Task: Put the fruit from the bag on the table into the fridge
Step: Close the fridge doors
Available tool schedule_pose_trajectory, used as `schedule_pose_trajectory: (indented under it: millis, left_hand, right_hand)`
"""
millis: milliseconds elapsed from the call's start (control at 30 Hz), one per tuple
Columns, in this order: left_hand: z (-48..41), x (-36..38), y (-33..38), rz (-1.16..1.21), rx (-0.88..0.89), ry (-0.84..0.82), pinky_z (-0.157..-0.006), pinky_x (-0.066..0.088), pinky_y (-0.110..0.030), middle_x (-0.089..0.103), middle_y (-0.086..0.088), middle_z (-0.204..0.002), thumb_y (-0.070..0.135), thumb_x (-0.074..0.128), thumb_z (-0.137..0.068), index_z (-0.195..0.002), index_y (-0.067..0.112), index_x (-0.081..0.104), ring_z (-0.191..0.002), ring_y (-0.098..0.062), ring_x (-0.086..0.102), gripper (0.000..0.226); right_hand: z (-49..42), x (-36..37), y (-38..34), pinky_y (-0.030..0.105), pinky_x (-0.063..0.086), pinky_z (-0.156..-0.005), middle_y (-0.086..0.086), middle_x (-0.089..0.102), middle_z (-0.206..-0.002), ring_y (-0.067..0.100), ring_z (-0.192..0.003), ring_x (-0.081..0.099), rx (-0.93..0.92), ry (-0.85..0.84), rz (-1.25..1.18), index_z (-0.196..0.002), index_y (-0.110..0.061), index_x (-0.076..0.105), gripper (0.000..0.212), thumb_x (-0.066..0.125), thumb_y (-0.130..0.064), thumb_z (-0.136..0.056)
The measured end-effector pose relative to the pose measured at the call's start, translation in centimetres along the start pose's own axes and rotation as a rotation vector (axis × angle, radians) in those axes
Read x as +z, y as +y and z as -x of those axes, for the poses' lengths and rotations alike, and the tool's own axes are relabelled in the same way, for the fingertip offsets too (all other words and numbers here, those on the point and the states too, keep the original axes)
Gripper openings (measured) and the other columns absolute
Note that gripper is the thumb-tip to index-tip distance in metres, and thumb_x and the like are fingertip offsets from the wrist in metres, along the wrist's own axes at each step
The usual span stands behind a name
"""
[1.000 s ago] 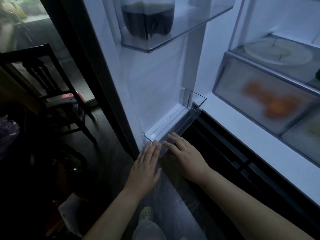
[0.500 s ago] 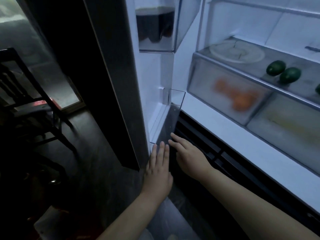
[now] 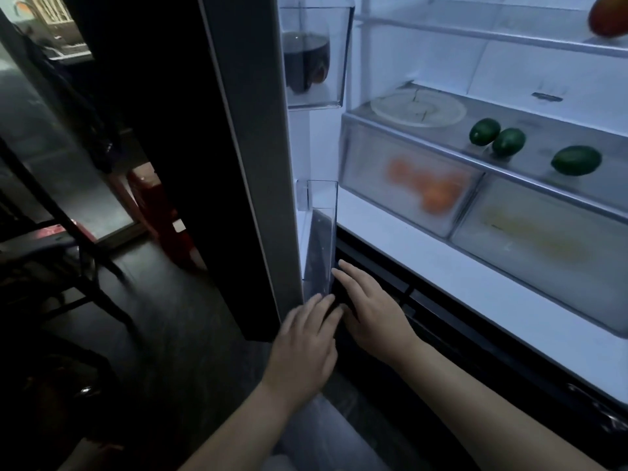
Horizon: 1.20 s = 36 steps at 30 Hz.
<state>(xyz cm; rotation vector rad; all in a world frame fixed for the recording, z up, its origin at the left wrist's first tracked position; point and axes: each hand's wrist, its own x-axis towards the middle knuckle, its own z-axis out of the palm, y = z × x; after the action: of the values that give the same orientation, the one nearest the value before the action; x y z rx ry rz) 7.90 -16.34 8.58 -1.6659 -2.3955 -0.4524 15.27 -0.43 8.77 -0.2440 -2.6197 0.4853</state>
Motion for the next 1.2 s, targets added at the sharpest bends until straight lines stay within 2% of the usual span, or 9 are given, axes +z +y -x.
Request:
schedule_pose_trajectory:
  millis: [100, 233, 400, 533, 733, 867, 933, 1033, 1200]
  left_hand:
    - [1.7, -1.7, -2.1, -0.099, -0.070, 0.190, -0.108, 0.032, -0.043, 0.038, -0.008, -0.143, 0.022, 0.048, -0.083, -0.137, 0.016, 0.043, -0.133, -0.025, 0.037, 0.054]
    - [2.5, -3.2, -4.1, -0.235, -0.196, 0.328, -0.112, 0.026, -0.049, 0.034, -0.016, -0.143, 0.021, 0.057, -0.082, -0.142, 0.013, 0.035, -0.133, -0.033, 0.033, 0.064]
    - [2.2, -3.5, -4.6, -0.231, -0.242, 0.278, -0.110, 0.029, -0.055, 0.025, -0.013, -0.150, 0.024, 0.051, -0.079, -0.147, 0.019, 0.027, -0.136, -0.034, 0.028, 0.072]
    - [1.9, -3.5, -4.4, -0.218, -0.215, 0.275, -0.110, 0.027, -0.052, 0.026, -0.014, -0.149, 0.020, 0.067, -0.072, -0.145, 0.018, 0.033, -0.135, -0.033, 0.027, 0.080]
    - [1.3, -3.3, -3.4, -0.214, -0.193, 0.247, -0.109, 0.028, -0.049, 0.026, -0.015, -0.149, 0.018, 0.071, -0.070, -0.145, 0.018, 0.033, -0.134, -0.033, 0.029, 0.084]
    - [0.7, -3.0, -2.3, -0.214, -0.173, 0.195, -0.109, 0.027, -0.047, 0.024, -0.016, -0.150, 0.022, 0.068, -0.071, -0.147, 0.017, 0.031, -0.133, -0.034, 0.029, 0.085]
    - [0.3, -2.9, -1.8, -0.203, -0.154, 0.170, -0.109, 0.026, -0.045, 0.023, -0.016, -0.151, 0.024, 0.066, -0.073, -0.147, 0.017, 0.030, -0.135, -0.033, 0.028, 0.083]
    - [-0.4, -2.9, -0.9, -0.168, -0.107, 0.134, -0.108, 0.027, -0.041, 0.020, -0.013, -0.153, 0.027, 0.066, -0.075, -0.148, 0.017, 0.028, -0.136, -0.030, 0.028, 0.083]
    - [-1.0, -3.3, -0.4, -0.114, -0.036, 0.152, -0.110, 0.028, -0.039, 0.019, -0.012, -0.152, 0.025, 0.067, -0.077, -0.148, 0.015, 0.025, -0.137, -0.027, 0.028, 0.083]
  right_hand:
    - [0.1, -1.0, -2.6, 0.031, 0.029, -0.113, 0.013, 0.042, -0.144, 0.025, -0.134, 0.039, -0.112, 0.074, 0.019, -0.136, -0.004, 0.045, 0.050, 0.057, -0.010, -0.087]
    - [-0.5, -0.6, -4.8, 0.038, 0.028, -0.114, 0.018, 0.037, -0.146, 0.028, -0.139, 0.032, -0.261, 0.101, 0.051, -0.136, -0.001, 0.046, 0.046, 0.050, -0.009, -0.091]
    - [-0.9, 0.1, -6.6, 0.047, 0.032, -0.111, 0.021, 0.042, -0.143, 0.032, -0.138, 0.032, -0.357, 0.135, 0.106, -0.133, 0.005, 0.048, 0.045, 0.035, -0.012, -0.094]
    - [-0.7, 0.3, -6.3, 0.050, 0.036, -0.106, 0.016, 0.041, -0.146, 0.030, -0.139, 0.033, -0.266, 0.095, 0.145, -0.137, 0.000, 0.045, 0.056, 0.017, -0.026, -0.097]
    - [0.0, -0.8, -6.0, 0.048, 0.036, -0.107, 0.012, 0.042, -0.145, 0.027, -0.137, 0.036, -0.198, 0.099, 0.224, -0.136, -0.003, 0.048, 0.064, 0.009, -0.037, -0.100]
    - [0.6, -1.1, -4.8, 0.047, 0.031, -0.111, 0.011, 0.034, -0.150, 0.025, -0.142, 0.027, -0.164, 0.085, 0.229, -0.140, -0.003, 0.042, 0.056, 0.013, -0.031, -0.101]
    - [1.1, -1.0, -4.1, 0.047, 0.027, -0.113, 0.012, 0.029, -0.153, 0.026, -0.144, 0.020, -0.141, 0.084, 0.228, -0.143, -0.003, 0.037, 0.049, 0.026, -0.021, -0.098]
    - [1.7, -1.3, -3.4, 0.050, 0.027, -0.113, 0.013, 0.023, -0.155, 0.029, -0.145, 0.015, -0.083, 0.086, 0.211, -0.145, -0.003, 0.032, 0.059, 0.047, -0.010, -0.088]
    - [2.4, -2.4, -2.9, 0.043, 0.023, -0.116, 0.013, 0.019, -0.155, 0.026, -0.146, 0.014, 0.045, 0.128, 0.142, -0.145, -0.006, 0.031, 0.068, 0.054, -0.010, -0.081]
